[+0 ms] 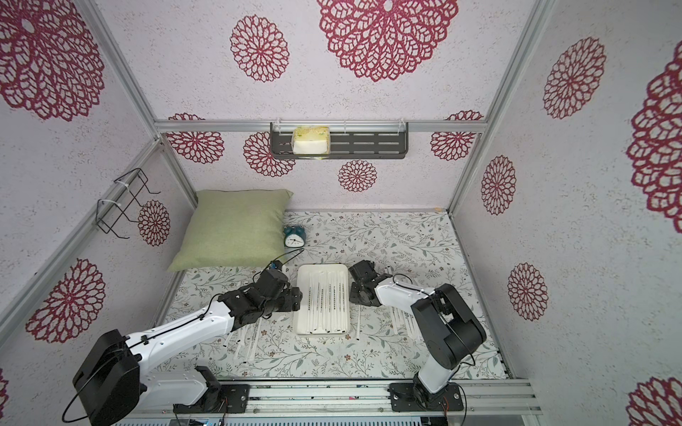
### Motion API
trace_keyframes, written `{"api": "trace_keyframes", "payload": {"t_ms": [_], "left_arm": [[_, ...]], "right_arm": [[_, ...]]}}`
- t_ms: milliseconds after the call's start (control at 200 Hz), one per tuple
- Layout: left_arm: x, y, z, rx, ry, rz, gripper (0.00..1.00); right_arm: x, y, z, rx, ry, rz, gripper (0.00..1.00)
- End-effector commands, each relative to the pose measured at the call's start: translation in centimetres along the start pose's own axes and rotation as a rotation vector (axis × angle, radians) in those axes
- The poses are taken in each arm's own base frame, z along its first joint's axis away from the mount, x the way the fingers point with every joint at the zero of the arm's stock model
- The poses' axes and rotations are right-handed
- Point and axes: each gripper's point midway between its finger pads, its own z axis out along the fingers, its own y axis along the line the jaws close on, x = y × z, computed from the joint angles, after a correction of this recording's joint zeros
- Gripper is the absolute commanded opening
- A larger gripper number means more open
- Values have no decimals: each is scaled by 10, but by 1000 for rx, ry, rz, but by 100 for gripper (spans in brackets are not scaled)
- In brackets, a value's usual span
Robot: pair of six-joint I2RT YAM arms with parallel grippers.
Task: Put the straws into the storage box
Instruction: Pick up the straw from the center of the board.
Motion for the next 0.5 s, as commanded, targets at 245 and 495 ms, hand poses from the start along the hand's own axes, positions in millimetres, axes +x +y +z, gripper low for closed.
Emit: {"api": "trace_keyframes", "payload": {"t_ms": [245, 495], "left_arm": [[-15, 37, -16, -44, -51, -92, 82], [-23, 40, -21, -33, -72, -129, 81]], "right_arm": [[-29, 45, -94, -40, -112, -53, 6], [-34, 147, -104, -253, -124, -86, 4]]}}
